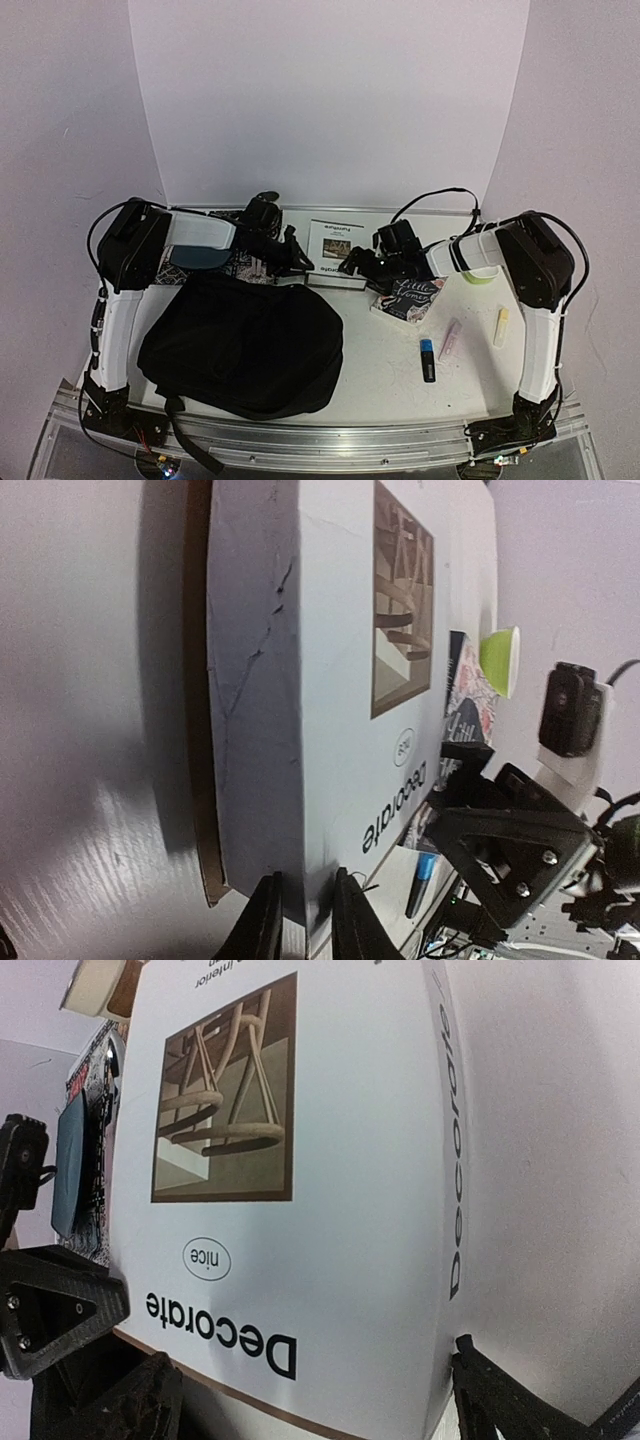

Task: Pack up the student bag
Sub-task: Pick up the book at the center of the board, then pass from the left arm to the right

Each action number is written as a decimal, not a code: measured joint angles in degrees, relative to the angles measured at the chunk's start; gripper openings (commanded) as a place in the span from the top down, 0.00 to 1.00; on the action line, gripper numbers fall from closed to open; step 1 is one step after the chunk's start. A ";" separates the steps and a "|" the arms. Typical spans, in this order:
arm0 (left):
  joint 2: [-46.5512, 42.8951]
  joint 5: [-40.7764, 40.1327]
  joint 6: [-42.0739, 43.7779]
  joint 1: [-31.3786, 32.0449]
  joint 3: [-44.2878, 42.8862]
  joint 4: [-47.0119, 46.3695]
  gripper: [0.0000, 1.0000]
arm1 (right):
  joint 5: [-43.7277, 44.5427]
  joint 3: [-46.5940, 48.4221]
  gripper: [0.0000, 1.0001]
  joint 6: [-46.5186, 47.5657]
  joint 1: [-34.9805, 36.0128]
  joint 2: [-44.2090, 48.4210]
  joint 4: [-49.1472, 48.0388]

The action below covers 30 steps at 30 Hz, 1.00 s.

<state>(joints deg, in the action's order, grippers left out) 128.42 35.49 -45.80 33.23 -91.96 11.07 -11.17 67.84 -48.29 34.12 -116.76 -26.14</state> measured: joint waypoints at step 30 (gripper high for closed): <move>-8.87 -1.85 -26.36 1.06 13.15 -22.70 1.00 | 1.20 -18.78 0.02 -25.28 0.69 9.66 -24.19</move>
<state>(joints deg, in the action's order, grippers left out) 119.55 33.63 -72.16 34.29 -78.81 -11.62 -9.97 49.06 -73.57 34.81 -107.10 -50.33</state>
